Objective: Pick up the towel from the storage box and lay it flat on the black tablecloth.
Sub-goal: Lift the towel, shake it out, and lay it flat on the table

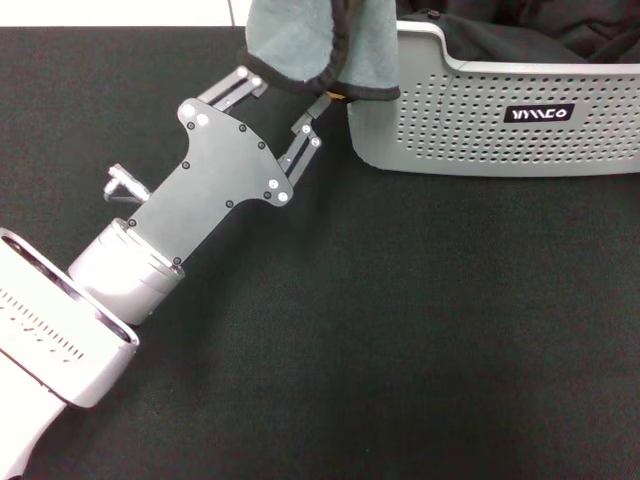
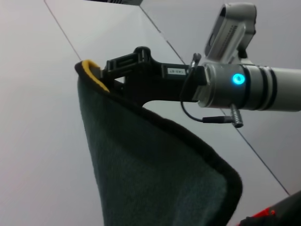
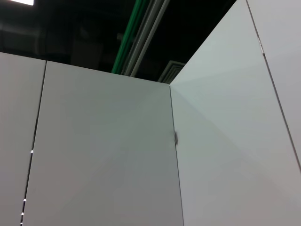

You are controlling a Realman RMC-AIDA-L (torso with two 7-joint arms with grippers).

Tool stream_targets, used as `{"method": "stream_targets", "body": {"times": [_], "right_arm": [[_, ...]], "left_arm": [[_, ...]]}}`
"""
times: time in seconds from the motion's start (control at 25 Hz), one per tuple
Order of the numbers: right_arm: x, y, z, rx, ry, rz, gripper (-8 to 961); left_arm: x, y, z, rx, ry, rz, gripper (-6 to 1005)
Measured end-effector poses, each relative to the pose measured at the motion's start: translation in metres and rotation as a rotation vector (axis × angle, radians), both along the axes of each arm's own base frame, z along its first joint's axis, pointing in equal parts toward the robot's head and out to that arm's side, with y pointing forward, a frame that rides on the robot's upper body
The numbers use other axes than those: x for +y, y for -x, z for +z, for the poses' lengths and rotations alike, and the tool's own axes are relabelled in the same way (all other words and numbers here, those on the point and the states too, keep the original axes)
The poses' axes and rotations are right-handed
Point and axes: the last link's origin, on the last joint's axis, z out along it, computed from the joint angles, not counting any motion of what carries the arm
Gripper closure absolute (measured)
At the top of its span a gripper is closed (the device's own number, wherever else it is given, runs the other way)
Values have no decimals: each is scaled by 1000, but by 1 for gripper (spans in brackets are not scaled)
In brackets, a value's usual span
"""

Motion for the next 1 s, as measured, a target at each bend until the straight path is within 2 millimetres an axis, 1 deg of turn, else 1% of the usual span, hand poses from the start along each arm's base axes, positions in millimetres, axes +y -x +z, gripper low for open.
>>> {"method": "stream_targets", "body": {"times": [0.96, 1.0], "right_arm": [[-2, 2, -6, 4, 28, -2, 892], [-2, 1, -6, 3, 29, -3, 891]], "left_arm": [[11, 0, 3, -16, -34, 51, 602], [11, 0, 3, -17, -33, 52, 615]]}}
